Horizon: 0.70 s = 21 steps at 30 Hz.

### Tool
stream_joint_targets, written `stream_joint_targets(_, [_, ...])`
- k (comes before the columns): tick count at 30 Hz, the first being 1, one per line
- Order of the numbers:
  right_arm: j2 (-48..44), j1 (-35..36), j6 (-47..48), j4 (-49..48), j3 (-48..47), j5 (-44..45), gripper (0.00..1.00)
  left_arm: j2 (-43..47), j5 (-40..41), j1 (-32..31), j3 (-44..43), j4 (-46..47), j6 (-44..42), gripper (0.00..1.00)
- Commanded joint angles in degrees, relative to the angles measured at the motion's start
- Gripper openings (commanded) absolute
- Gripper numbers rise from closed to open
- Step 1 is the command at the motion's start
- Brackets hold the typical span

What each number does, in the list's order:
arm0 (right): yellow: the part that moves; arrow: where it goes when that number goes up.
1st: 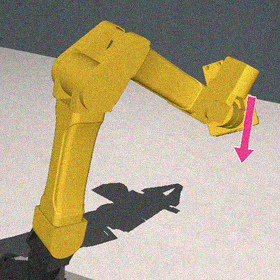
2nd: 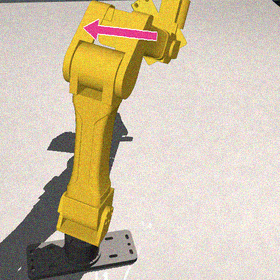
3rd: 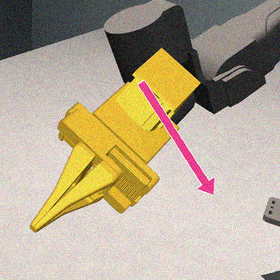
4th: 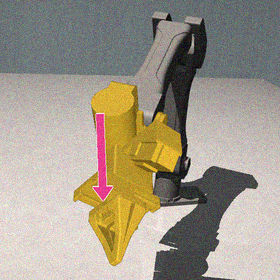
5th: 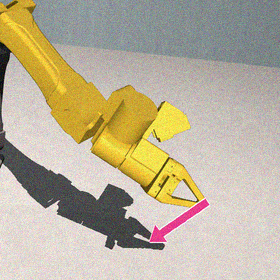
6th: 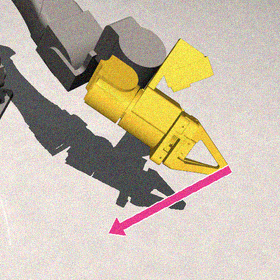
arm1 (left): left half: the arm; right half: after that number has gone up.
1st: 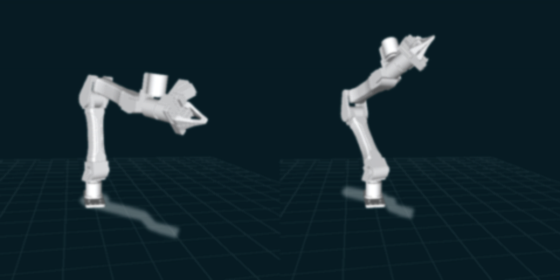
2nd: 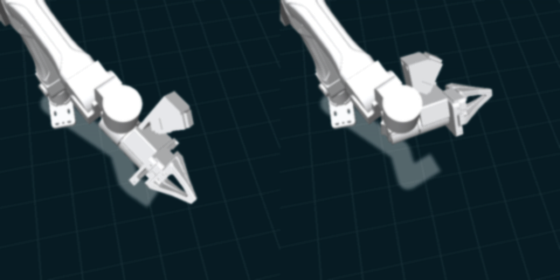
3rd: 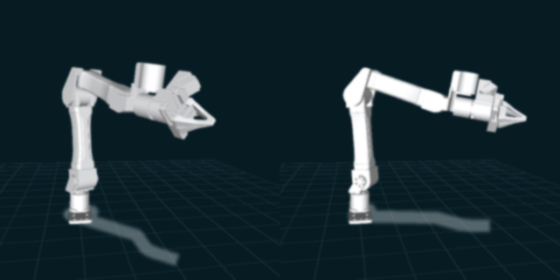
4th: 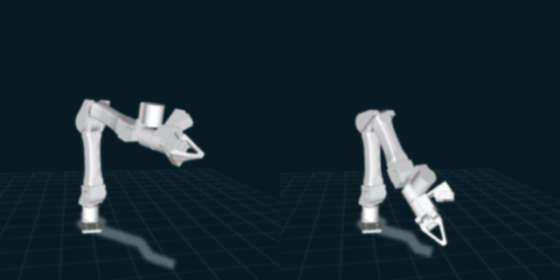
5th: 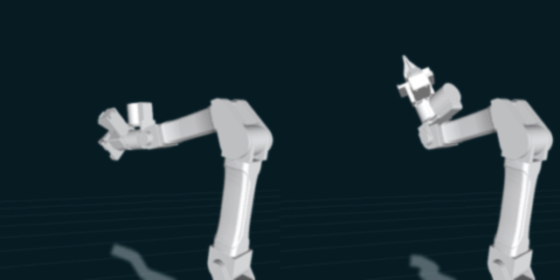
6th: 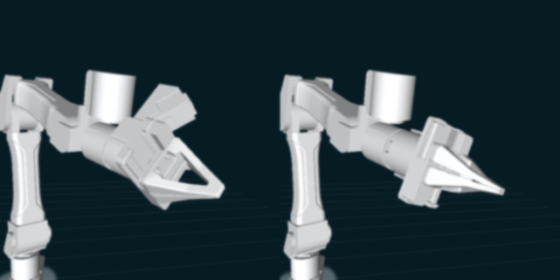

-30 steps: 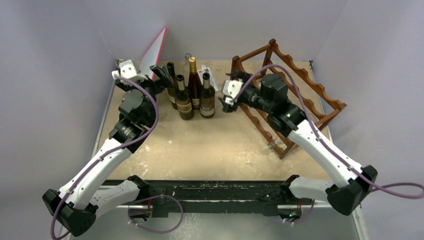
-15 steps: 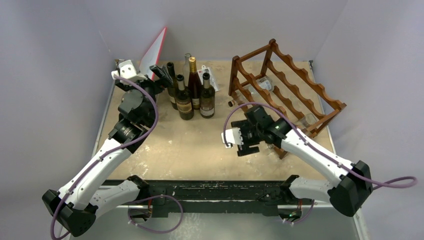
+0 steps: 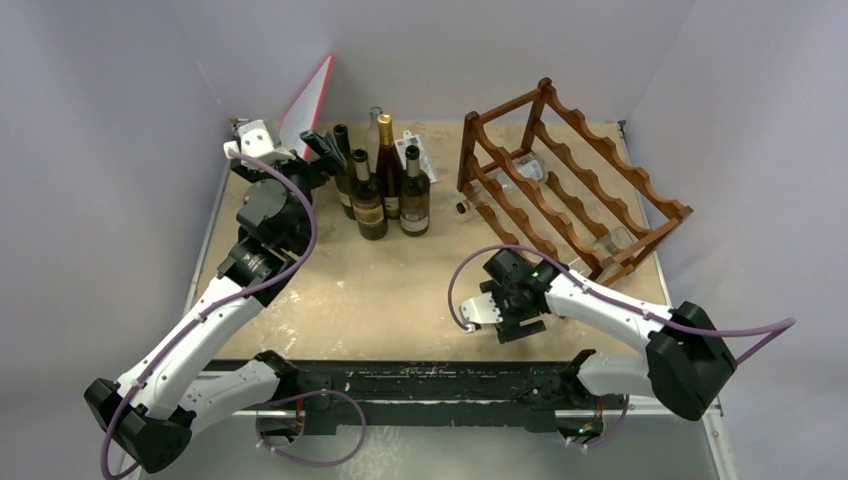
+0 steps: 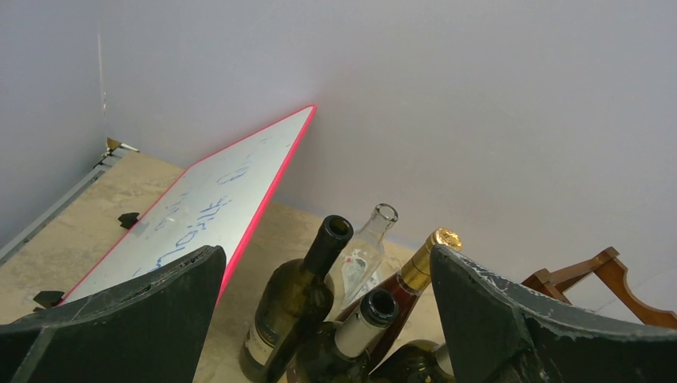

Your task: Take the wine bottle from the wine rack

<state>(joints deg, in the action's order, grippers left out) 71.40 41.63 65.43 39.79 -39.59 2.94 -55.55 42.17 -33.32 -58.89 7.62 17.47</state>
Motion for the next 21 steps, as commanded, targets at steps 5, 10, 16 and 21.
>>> stream_joint_targets(5, [-1.5,0.1,2.0,-2.6,4.2,12.0,0.79,0.3,0.1,-1.2,-2.0,1.0,0.3,1.00])
stream_joint_targets(10, [-0.5,-1.1,3.5,-7.0,5.9,17.9,0.73,0.3,0.5,-1.8,-1.8,1.0,-0.1,1.00])
stream_joint_targets(16, [0.4,-2.3,4.7,-8.1,6.9,20.3,0.68,0.4,1.4,-2.5,-1.8,1.2,-0.9,1.00])
stream_joint_targets(21, [-0.6,-3.3,6.4,-10.5,8.7,20.6,0.63,0.7,1.2,-2.8,-1.8,1.3,-0.9,1.00])
